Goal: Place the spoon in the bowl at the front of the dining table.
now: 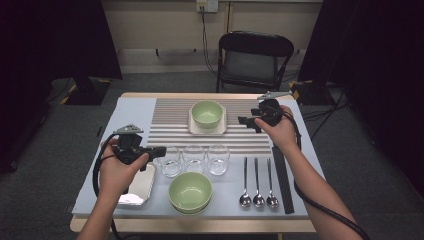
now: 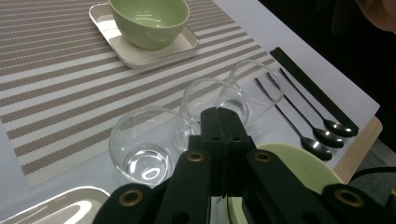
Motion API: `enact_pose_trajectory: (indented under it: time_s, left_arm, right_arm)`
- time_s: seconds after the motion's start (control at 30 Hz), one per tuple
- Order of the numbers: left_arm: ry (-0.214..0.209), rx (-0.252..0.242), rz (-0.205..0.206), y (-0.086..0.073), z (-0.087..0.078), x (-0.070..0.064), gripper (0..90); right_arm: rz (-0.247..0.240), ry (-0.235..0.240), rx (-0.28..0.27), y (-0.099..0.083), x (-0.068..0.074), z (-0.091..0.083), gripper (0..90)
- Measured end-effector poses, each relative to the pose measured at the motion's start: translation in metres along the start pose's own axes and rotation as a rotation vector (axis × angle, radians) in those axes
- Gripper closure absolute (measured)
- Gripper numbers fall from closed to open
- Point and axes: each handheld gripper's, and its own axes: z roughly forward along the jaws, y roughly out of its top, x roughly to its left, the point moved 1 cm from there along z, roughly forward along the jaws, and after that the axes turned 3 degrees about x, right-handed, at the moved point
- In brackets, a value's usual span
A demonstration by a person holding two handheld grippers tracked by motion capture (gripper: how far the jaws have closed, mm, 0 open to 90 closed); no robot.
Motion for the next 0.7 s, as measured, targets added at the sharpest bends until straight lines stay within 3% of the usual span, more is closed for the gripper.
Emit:
enact_pose_trajectory:
  time_s: [0.7]
  left_arm:
    - [-0.058,0.033,0.03,0.015,0.027,-0.035,90.0]
  right_arm:
    - [0.006,0.008,0.0,-0.014,-0.006,0.0,31.2]
